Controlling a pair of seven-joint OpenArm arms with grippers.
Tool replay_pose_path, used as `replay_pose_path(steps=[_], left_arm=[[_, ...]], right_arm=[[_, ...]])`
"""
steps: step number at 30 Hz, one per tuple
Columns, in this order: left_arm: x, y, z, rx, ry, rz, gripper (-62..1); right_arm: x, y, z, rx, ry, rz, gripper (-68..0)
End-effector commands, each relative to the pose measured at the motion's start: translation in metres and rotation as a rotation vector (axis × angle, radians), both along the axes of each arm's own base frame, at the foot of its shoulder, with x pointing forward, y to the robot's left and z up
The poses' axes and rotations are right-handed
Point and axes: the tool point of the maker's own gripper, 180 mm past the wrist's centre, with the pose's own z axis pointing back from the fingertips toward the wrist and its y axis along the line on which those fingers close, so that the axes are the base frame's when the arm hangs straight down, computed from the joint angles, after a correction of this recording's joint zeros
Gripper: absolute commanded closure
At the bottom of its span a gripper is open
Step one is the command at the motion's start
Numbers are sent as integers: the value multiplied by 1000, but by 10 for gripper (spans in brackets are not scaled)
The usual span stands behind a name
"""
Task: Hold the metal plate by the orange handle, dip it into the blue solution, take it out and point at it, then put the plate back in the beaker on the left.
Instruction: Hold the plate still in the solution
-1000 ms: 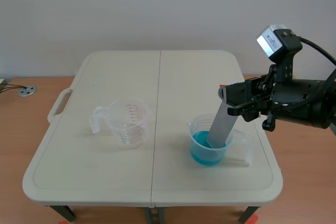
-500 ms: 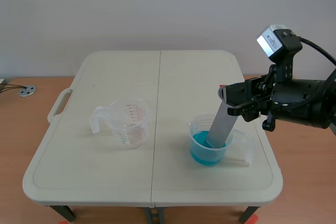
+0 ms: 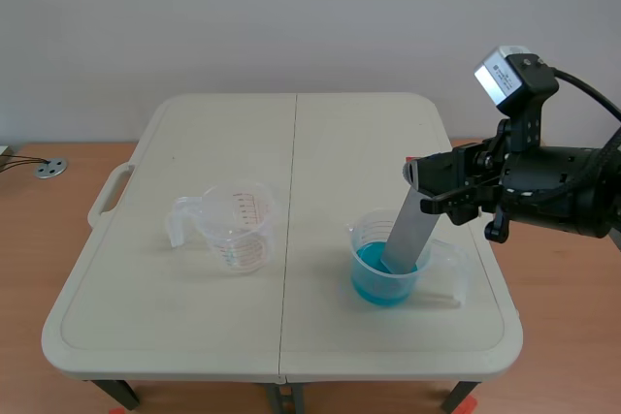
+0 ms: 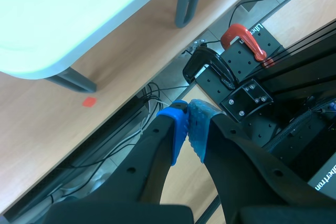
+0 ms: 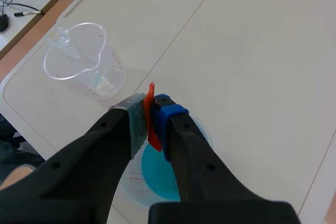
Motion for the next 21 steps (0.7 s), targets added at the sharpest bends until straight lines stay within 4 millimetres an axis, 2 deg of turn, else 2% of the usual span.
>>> replay_pose_path(steps=[1, 21], left_arm=[[1, -7, 4, -28, -9, 0, -27], [1, -7, 4, -28, -9, 0, -27]], right_arm=[[-1, -1, -4, -15, 13, 10, -11], [-1, 2, 1, 15, 6, 11, -11]])
